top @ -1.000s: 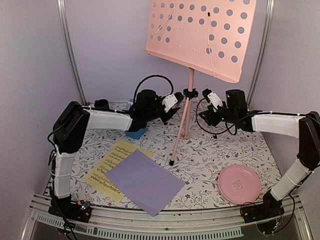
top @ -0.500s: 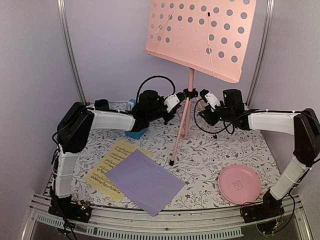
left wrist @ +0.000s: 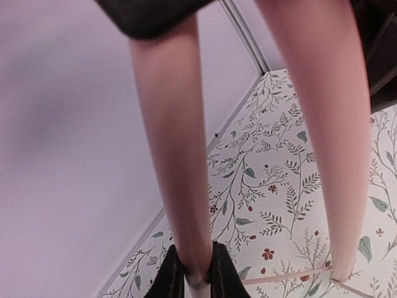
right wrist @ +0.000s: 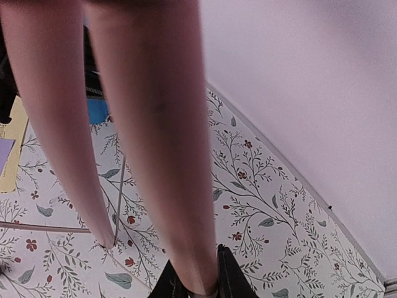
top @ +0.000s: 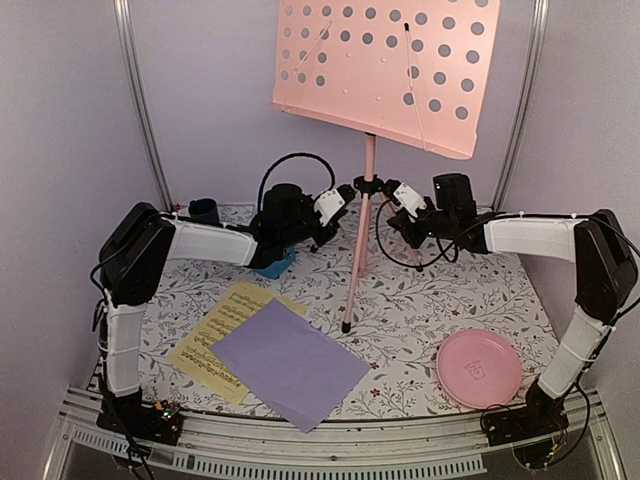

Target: Set up the instrument practice props

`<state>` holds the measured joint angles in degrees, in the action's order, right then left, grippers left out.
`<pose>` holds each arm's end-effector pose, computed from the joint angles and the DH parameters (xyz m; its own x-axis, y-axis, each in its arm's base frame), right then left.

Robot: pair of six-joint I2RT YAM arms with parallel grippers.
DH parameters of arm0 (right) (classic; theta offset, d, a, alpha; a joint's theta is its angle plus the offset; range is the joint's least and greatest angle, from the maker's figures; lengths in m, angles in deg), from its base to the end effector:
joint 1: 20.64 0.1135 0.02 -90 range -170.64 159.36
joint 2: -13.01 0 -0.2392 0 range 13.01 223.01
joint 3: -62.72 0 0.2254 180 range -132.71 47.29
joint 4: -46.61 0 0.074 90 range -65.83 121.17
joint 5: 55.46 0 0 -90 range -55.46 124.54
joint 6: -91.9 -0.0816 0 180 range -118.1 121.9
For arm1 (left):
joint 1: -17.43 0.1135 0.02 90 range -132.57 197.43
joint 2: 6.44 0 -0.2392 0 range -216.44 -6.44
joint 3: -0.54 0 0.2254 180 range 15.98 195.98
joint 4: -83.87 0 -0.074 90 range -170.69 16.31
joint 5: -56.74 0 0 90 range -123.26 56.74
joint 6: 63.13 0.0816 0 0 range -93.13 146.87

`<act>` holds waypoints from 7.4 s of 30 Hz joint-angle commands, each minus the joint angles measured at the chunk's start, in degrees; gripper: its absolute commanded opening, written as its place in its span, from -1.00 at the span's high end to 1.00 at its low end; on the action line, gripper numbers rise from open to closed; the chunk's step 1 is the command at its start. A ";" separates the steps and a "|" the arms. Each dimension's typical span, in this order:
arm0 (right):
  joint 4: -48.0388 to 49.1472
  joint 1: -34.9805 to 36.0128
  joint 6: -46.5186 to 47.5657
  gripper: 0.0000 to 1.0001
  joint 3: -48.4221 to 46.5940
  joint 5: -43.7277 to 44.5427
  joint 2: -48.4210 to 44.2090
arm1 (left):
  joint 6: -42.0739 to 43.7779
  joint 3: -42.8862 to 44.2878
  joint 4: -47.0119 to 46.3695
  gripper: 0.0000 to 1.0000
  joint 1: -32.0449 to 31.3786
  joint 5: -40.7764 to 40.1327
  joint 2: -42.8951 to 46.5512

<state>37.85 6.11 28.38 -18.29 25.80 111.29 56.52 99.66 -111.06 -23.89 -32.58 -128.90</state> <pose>0.3593 0.1950 0.2154 -0.0980 -0.5429 -0.8340 -0.6821 0.6469 -0.3410 0.3818 -0.3370 0.2033 0.2355 0.4516 -0.8606 0.6358 0.5981 0.4879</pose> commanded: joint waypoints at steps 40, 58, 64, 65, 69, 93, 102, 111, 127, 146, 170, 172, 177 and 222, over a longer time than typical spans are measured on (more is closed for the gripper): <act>0.60 -5.56 6.96 0.97 -20.77 -6.30 14.94 | 0.13 -15.20 0.34 1.00 0.32 -12.33 15.02; 0.43 -0.99 5.66 -0.31 -16.88 -2.67 7.63 | -3.53 -15.69 2.82 -0.02 -1.78 -12.13 16.60; 2.28 -0.98 3.33 -0.78 -10.23 0.51 0.30 | -6.60 -18.55 4.17 -0.47 -2.44 -11.58 22.05; 2.43 -0.99 2.76 -0.84 -9.03 0.73 -1.01 | -7.22 -19.25 4.45 -0.51 -2.58 -11.52 23.21; 2.72 -0.99 -0.29 -0.93 -4.42 1.61 -6.43 | -9.26 -23.08 6.95 -0.56 -3.41 -11.72 28.26; 3.80 5.30 -16.76 -0.99 17.95 -8.44 -24.64 | -19.48 -50.44 39.64 -0.35 -47.60 -17.01 56.95; 2.94 5.46 -17.04 -0.99 17.92 -8.08 -27.95 | -20.30 -47.36 44.06 -0.29 -54.84 -17.01 46.28; 2.81 5.47 -17.25 -0.98 17.73 -7.94 -27.97 | -18.09 -44.92 41.76 -0.13 -55.00 -25.95 34.03; 2.81 5.49 -17.25 -0.98 18.10 -7.77 -28.67 | -14.43 -44.66 34.68 0.62 -53.84 -30.03 31.44; 4.63 5.45 -17.96 -0.98 19.32 -13.49 -37.08 | -12.66 -45.52 30.41 1.00 -44.92 -20.51 67.98; -11.26 5.58 -13.25 -0.94 17.01 -33.11 -39.51 | -15.75 -39.23 28.50 1.00 -24.09 -5.15 71.04; -13.02 5.96 -12.59 -0.92 16.39 -32.66 -38.98 | -15.73 -38.88 28.84 1.00 -23.19 -3.73 71.74; -9.94 6.32 -12.82 -0.91 19.35 -32.23 -40.22 | -15.26 -37.74 29.97 1.00 -21.10 0.36 73.37; 22.73 24.21 -29.61 0.23 28.03 -21.61 -31.86 | -23.98 -41.06 18.51 1.00 -11.27 11.03 75.43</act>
<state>55.56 28.86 1.60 10.34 2.88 78.07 34.66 59.73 -88.11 -36.37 -22.39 -53.69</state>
